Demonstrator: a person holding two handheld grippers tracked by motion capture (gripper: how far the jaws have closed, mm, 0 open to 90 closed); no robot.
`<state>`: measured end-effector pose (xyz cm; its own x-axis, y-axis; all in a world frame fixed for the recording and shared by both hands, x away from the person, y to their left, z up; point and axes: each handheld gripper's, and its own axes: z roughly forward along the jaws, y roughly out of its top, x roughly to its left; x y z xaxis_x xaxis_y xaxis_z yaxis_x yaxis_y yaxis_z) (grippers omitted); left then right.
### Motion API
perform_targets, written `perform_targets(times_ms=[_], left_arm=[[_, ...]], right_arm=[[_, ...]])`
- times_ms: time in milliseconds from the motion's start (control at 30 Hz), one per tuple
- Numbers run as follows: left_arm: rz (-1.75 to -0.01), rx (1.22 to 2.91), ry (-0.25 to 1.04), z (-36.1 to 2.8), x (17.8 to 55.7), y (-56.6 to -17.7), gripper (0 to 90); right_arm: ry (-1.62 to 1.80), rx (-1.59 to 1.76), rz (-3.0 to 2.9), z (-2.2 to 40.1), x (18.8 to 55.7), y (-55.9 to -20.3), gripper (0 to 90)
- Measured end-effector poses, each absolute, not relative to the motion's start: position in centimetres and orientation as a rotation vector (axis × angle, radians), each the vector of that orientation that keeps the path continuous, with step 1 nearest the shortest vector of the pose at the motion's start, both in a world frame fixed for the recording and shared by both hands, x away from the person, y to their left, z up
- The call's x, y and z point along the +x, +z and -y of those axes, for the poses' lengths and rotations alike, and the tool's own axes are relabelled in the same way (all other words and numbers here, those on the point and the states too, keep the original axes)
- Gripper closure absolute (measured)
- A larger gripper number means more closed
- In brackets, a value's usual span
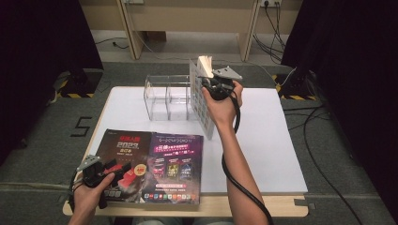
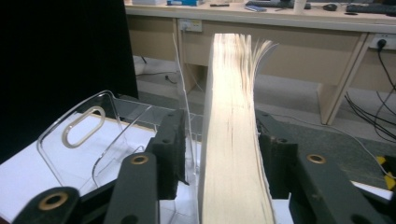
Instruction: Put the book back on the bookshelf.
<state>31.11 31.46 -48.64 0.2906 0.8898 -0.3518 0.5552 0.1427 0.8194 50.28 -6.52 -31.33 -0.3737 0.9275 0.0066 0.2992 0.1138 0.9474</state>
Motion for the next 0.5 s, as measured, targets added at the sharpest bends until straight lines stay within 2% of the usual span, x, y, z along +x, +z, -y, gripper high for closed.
perform_targets(times_ms=[133,500], left_arm=[[-1.384,1.534,0.409,-31.45,31.13,-48.65,23.5],[-1.383,1.533,0.411,-31.47,31.10,-48.61,23.5]], right_arm=[[1.248,1.212,-1.759,6.40,50.34,-31.26,65.0],[1.240,1.225,-1.781,6.55,49.35,-31.32,61.6]])
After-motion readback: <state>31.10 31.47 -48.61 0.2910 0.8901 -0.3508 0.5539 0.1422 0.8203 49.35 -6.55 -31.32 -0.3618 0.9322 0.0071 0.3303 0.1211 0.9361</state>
